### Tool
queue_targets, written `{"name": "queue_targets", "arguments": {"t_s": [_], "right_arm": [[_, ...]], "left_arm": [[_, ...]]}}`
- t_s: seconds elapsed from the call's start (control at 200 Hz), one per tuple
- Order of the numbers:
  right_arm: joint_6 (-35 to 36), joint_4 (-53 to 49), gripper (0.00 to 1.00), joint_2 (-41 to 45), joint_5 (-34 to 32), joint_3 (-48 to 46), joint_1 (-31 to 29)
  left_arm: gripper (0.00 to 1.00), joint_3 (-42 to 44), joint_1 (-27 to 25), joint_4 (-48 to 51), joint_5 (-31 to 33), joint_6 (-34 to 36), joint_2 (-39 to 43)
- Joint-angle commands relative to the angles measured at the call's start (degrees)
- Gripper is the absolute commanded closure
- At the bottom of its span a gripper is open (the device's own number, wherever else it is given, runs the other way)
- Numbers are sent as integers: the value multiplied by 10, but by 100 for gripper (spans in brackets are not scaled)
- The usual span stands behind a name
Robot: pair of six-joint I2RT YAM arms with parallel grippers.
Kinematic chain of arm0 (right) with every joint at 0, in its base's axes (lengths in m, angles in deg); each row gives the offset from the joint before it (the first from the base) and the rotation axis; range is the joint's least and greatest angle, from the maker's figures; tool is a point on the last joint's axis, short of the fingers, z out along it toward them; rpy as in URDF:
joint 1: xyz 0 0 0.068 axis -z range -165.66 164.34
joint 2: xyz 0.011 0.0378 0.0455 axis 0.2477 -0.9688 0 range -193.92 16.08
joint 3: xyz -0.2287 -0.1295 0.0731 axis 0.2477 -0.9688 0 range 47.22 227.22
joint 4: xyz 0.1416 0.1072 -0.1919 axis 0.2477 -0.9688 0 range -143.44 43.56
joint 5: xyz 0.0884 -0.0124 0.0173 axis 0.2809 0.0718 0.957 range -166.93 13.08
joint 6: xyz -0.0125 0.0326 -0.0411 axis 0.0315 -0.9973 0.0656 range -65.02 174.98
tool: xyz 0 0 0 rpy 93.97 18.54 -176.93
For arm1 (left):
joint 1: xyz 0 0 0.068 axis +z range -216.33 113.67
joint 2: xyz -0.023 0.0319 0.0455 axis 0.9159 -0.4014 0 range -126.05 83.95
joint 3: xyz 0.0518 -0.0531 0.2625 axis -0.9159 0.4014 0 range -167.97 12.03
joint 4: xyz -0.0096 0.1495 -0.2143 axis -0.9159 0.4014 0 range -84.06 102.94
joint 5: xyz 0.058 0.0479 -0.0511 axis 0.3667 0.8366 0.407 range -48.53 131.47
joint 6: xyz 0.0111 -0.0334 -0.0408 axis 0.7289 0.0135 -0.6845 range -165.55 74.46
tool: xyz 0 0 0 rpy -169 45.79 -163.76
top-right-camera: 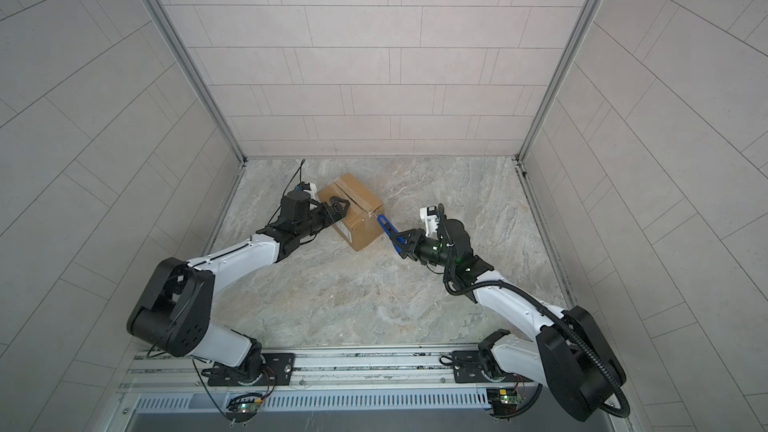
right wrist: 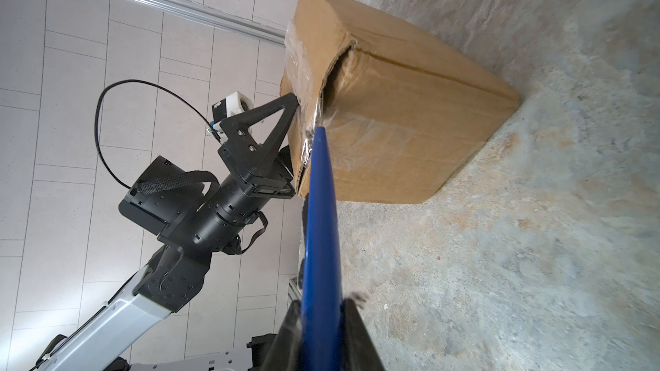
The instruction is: Unpack the express box
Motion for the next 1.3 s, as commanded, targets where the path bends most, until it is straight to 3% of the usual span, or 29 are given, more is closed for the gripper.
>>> {"name": "queue_targets", "arguments": {"t_s": [0.0,0.225,0.486,0.841,1.297], "right_arm": [[-8,12,100,22,16,25,-8],[25,-40,100,13,-11,43,-42],[4,5,100,-29,-25,38,-66],[19,19,100,-38,-38,41,-59],[39,-13,100,-50,-19,55,-32]], "left_arm": [[1,9,1,3,-5,0,4],[1,17,1,-10,-6,-13,6],[1,27,-8,-24,1,-32,13],[1,52,-14,-47,14,-61,54],[5,80,-5,0,28,-30,135]]}}
